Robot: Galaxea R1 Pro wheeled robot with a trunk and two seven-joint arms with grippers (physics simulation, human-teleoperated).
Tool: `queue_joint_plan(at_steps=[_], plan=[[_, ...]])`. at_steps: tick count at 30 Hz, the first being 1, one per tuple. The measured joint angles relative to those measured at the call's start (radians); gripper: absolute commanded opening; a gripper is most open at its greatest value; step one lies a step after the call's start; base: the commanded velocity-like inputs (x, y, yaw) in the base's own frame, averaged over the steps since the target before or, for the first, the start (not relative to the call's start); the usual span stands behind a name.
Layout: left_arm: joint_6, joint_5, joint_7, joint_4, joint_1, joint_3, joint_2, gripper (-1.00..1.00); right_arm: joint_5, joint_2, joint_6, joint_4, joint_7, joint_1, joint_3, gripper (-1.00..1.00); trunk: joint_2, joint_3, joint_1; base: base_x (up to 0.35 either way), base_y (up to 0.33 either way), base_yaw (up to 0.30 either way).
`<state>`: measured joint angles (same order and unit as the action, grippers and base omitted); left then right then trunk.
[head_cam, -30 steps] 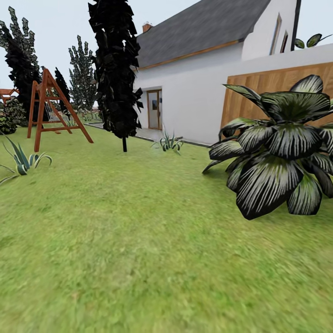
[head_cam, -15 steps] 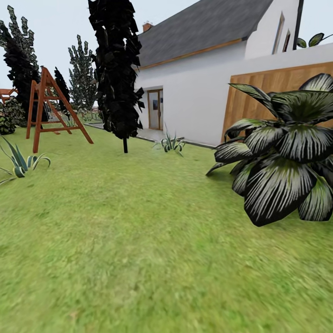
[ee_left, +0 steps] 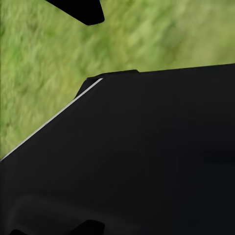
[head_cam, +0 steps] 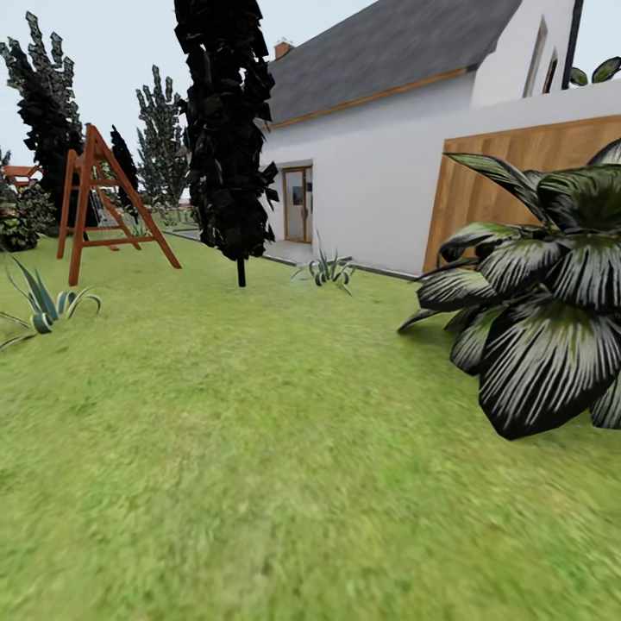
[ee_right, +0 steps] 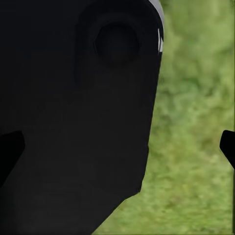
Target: Take the three Easter eggs out of the wicker basket on the lawn in the garden, then place them on the lawn next to a single tree (choose any tree) so that all three eggs are next to the same tree and none are left in the basket.
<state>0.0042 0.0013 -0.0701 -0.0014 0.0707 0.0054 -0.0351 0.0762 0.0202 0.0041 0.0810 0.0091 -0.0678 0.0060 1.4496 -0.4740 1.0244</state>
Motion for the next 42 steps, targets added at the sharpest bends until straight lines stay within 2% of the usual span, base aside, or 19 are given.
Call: queue_joint_plan(at_steps=[14,42], plan=[[0.000,0.000,0.000,0.000,0.000,0.000,0.000,1.00,0.000,0.000,0.003,0.000,0.001,0.000,0.000,1.00,0.000,0.000,0.000,0.314,0.150,0.235],[0.000,0.000,0.000,0.000,0.000,0.000,0.000,1.00,0.001,0.001,0.001,0.000,0.001,0.000,0.001,1.00,0.000,0.000,0.000,0.315,0.150,0.005]])
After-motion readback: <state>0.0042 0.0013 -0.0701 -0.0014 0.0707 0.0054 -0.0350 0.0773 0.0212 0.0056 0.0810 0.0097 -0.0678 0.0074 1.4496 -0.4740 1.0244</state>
